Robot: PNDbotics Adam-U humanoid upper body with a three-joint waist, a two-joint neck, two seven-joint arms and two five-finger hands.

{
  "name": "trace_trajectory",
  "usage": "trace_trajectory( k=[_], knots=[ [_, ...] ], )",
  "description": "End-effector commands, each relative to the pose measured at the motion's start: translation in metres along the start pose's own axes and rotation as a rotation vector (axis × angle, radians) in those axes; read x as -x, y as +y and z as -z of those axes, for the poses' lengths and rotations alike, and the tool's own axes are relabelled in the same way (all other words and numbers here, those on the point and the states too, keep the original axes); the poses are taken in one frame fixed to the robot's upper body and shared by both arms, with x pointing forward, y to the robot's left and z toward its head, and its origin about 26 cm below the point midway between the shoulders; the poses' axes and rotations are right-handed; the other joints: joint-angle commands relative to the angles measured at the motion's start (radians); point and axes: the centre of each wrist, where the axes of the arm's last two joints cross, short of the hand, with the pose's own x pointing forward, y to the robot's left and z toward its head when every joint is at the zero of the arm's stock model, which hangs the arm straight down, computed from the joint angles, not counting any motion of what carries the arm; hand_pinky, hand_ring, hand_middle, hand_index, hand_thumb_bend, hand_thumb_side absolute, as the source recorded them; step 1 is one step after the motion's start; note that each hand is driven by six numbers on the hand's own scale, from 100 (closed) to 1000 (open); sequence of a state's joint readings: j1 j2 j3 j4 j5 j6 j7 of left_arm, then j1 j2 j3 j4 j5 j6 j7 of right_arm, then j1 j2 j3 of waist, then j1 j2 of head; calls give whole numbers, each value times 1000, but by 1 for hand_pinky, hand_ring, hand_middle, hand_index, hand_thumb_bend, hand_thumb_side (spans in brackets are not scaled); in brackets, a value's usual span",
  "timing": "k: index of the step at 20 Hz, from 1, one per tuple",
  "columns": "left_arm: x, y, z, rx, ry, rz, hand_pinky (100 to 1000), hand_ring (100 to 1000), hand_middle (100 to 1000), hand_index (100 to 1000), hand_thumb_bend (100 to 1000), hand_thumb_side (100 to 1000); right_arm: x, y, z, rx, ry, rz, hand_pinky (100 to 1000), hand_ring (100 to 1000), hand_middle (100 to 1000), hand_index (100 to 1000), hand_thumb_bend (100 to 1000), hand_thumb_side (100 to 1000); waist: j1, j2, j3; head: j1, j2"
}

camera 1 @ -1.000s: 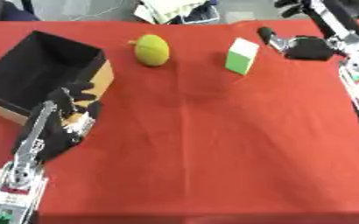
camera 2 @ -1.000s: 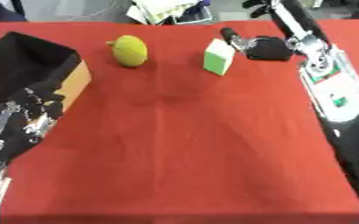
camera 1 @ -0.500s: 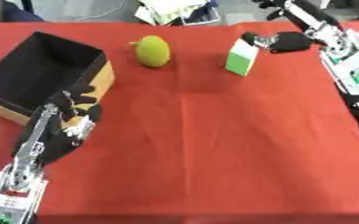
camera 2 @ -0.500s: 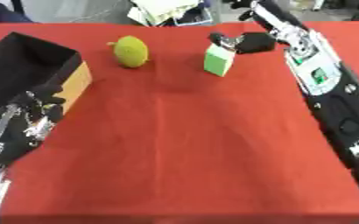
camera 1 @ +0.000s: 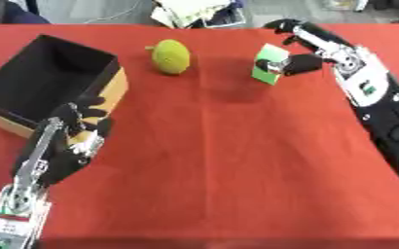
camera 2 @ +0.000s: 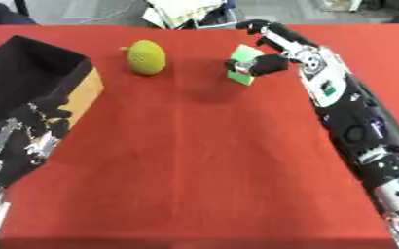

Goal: Pick up objects on the table and place them in the box.

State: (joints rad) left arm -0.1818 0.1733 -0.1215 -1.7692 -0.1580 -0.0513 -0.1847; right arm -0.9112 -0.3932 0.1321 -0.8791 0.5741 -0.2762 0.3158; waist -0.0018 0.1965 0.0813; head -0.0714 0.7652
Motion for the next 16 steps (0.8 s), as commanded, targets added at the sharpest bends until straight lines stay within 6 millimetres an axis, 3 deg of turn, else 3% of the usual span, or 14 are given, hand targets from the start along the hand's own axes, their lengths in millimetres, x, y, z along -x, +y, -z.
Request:
trace_trajectory(
  k=[1, 11, 12, 16],
  knots=[
    [-3, 2, 2, 5, -15, 3, 619, 762, 779, 811, 365, 526, -1, -13, 3, 33, 16, -34, 850, 969, 960, 969, 445, 536, 1, -15, 2, -3, 5],
    [-4, 2, 2, 6, -15, 3, 619, 762, 778, 811, 365, 526, 8, -12, 1, 113, 79, -61, 893, 977, 952, 964, 447, 529, -1, -13, 11, -4, 5],
    [-4, 2, 2, 6, -15, 3, 619, 762, 778, 811, 364, 527, 9, -12, 1, 120, 85, -60, 889, 973, 949, 962, 409, 529, -1, -12, 11, -5, 5],
    [-4, 2, 3, 8, -16, 3, 619, 762, 778, 811, 363, 527, 14, -13, -2, 137, 116, -49, 888, 970, 945, 961, 436, 536, 0, -11, 13, -7, 5]
  ],
)
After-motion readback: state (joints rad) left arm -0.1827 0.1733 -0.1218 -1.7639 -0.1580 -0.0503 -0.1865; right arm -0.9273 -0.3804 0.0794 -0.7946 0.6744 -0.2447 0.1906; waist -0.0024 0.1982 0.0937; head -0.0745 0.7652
